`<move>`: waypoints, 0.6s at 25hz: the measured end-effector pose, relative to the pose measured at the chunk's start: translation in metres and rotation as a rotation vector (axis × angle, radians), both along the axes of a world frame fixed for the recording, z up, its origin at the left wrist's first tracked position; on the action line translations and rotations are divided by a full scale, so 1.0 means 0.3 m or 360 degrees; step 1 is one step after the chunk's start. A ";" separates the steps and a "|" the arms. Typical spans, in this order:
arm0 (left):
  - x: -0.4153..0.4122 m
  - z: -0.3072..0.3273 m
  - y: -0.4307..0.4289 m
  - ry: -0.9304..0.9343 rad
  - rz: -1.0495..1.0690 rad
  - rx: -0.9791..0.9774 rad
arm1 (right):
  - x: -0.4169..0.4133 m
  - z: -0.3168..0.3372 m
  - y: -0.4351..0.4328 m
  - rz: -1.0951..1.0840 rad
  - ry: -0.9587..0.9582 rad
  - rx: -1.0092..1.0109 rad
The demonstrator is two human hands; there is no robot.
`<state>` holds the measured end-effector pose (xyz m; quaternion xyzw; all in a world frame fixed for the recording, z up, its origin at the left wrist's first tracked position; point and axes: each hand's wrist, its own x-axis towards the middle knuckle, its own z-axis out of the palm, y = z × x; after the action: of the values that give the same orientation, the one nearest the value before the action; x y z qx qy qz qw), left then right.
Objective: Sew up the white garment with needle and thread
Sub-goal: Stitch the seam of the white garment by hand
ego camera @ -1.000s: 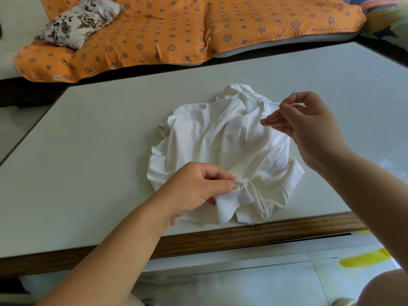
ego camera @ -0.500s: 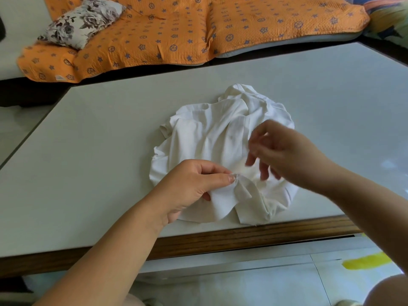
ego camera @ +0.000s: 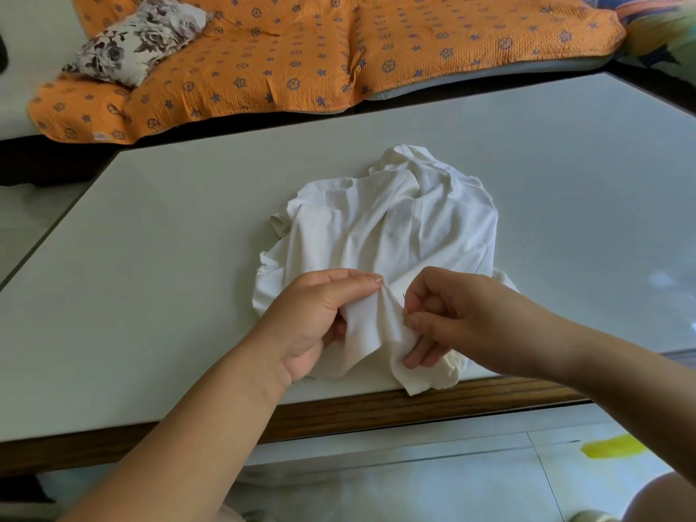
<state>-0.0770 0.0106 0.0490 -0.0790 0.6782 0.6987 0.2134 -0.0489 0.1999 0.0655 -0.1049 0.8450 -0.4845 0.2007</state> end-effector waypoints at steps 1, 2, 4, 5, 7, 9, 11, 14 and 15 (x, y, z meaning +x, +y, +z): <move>-0.002 -0.002 0.000 -0.0007 0.0027 0.0026 | 0.001 -0.003 0.003 0.0022 0.0008 -0.0001; -0.003 -0.002 -0.001 0.0003 0.0032 0.0032 | 0.001 -0.005 0.007 0.0015 0.0012 -0.0032; -0.006 0.003 -0.008 0.0043 -0.0034 0.0005 | -0.003 -0.003 0.015 -0.0054 -0.0015 -0.0136; -0.007 0.005 -0.011 0.0053 -0.0092 -0.0014 | -0.006 -0.002 0.017 -0.0092 -0.0039 -0.0186; -0.006 0.008 -0.013 0.0056 -0.0184 -0.0043 | -0.008 -0.003 0.021 -0.0145 -0.0075 -0.0225; -0.004 0.007 -0.014 0.0058 -0.0208 -0.0044 | -0.014 -0.005 0.021 -0.0220 -0.0091 -0.0196; -0.001 0.010 -0.012 0.0073 -0.0237 -0.0059 | -0.028 -0.003 0.028 -0.0394 -0.0122 -0.0235; 0.002 0.017 -0.016 0.0091 -0.0326 -0.0107 | -0.087 0.014 0.067 -0.0713 -0.0296 -0.0822; 0.004 0.019 -0.017 0.0089 -0.0360 -0.0128 | -0.113 0.021 0.085 -0.0822 -0.0386 -0.1097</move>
<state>-0.0759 0.0054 0.0546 0.0091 0.7159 0.6445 0.2683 -0.0826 0.2254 0.0717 0.1065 0.6030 -0.7808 0.1242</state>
